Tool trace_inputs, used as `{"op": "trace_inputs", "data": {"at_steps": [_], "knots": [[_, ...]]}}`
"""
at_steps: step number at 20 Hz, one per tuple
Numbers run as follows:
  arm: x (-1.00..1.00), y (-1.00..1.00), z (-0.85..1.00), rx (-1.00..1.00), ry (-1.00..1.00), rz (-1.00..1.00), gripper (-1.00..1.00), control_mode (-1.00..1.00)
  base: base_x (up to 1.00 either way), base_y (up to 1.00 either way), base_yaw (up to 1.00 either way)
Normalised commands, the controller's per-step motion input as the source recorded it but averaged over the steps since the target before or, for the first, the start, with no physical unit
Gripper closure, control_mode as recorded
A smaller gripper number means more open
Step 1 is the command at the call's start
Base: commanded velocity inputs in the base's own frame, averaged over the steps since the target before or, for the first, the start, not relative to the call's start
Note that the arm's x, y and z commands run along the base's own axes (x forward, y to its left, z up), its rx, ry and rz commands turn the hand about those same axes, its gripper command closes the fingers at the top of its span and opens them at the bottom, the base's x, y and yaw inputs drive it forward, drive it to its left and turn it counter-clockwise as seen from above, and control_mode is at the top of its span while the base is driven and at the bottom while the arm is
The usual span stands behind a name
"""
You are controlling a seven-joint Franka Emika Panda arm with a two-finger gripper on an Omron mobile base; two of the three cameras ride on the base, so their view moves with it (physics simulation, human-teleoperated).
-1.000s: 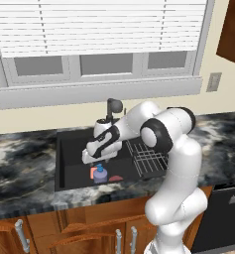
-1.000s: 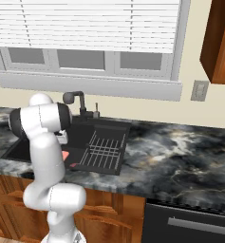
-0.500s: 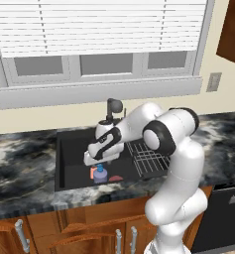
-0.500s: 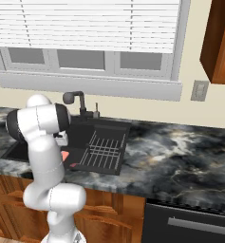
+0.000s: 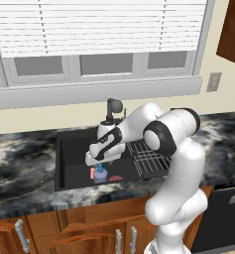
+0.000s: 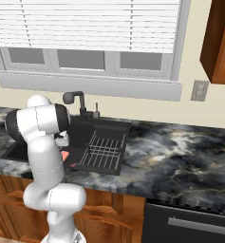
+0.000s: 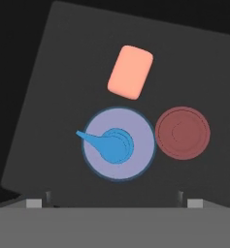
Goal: Pick up the bar soap and soap dispenser from the sink, and place them back in the cabinet, and close the cabinet door.
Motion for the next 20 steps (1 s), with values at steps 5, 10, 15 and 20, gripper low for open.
{"op": "trace_inputs", "data": {"at_steps": [5, 10, 15, 20], "knots": [[0.00, 0.00, -0.04, 0.00, 0.00, 0.00, -1.00, -1.00, 0.00, 0.00, 0.00], [0.05, 0.00, -0.05, 0.00, 0.00, 0.00, -1.00, -1.00, 0.00, 0.00, 0.00], [0.12, 0.00, -0.07, 0.00, 0.00, 0.00, -1.00, -1.00, 0.00, 0.00, 0.00], [0.18, 0.07, -0.08, 0.00, 0.00, 0.00, -1.00, -1.00, 0.00, 0.00, 0.00]]}}
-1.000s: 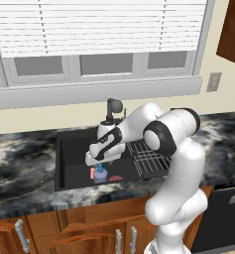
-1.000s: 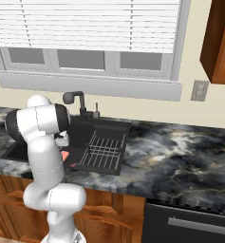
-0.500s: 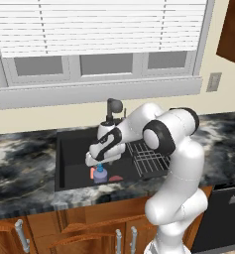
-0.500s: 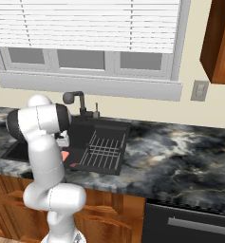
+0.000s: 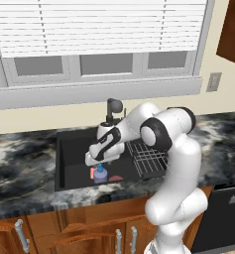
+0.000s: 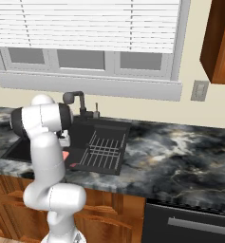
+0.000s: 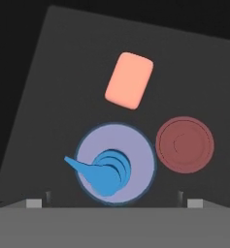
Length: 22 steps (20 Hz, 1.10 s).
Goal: Pick up the bar soap and soap dispenser from the sink, and place them back in the cabinet, and close the cabinet door.
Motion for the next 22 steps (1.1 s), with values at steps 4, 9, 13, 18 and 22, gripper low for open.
{"op": "trace_inputs", "data": {"at_steps": [4, 9, 13, 18, 22], "knots": [[0.18, 0.11, -0.08, 0.00, 0.00, 0.00, -1.00, -1.00, 0.00, 0.00, 0.00], [0.05, 0.13, -0.05, 0.00, 0.00, 0.00, -1.00, -1.00, 0.00, 0.00, 0.00], [0.00, 0.03, -0.08, 0.00, 0.00, 0.00, -1.00, -1.00, 0.00, 0.00, 0.00], [0.00, 0.00, -0.07, 0.00, 0.00, 0.00, -1.00, -1.00, 0.00, 0.00, 0.00], [0.00, 0.00, -0.04, 0.00, 0.00, 0.00, -1.00, -1.00, 0.00, 0.00, 0.00]]}}
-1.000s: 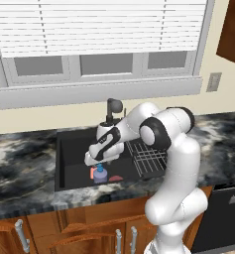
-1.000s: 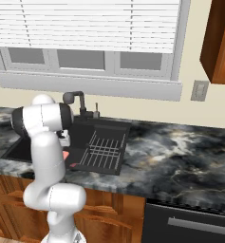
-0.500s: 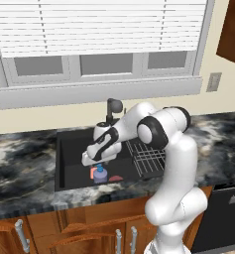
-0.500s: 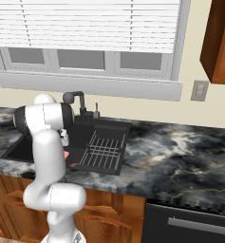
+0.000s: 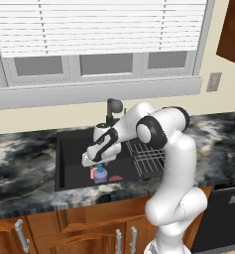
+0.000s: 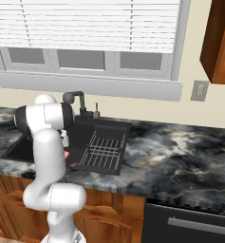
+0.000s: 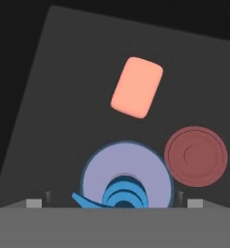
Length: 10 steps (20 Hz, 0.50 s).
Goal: Pick up the bar soap and soap dispenser from the sink, and place them back in the cabinet, and close the cabinet door.
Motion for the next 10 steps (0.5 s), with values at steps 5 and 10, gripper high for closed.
{"op": "trace_inputs", "data": {"at_steps": [5, 10], "knots": [[0.00, 0.00, -0.02, 0.00, 0.00, 0.00, -1.00, -1.00, 0.00, 0.00, 0.00], [0.00, 0.00, -0.07, 0.00, 0.00, 0.00, -1.00, -1.00, 0.00, 0.00, 0.00]]}}
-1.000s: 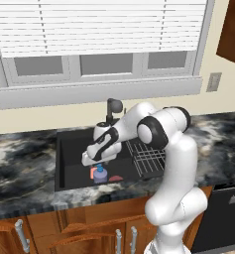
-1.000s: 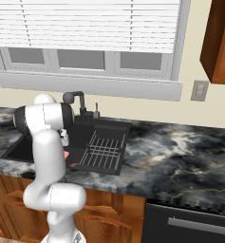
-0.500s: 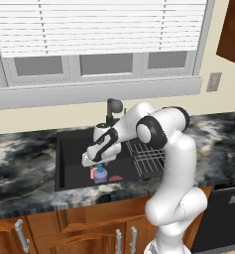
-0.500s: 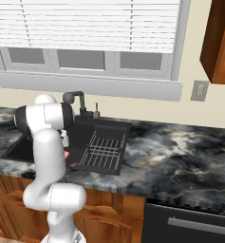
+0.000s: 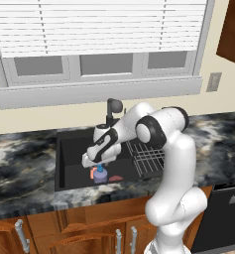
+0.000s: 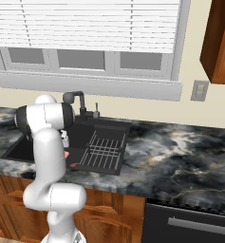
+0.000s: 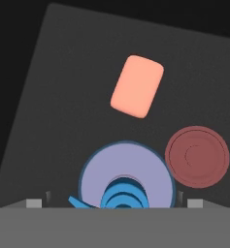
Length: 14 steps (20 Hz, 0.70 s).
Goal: Pick up the bar soap and soap dispenser from the sink, and place them back in the cabinet, and close the cabinet door.
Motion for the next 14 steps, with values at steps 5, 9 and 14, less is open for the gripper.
{"op": "trace_inputs", "data": {"at_steps": [5, 9, 14], "knots": [[0.00, 0.00, -0.12, 0.00, 0.00, 0.00, -1.00, -1.00, 0.00, 0.00, 0.00], [0.00, 0.00, -0.10, 0.00, 0.00, 0.00, -1.00, -1.00, 0.00, 0.00, 0.00], [0.00, 0.00, -0.06, 0.00, 0.00, 0.00, -1.00, -1.00, 0.00, 0.00, 0.00]]}}
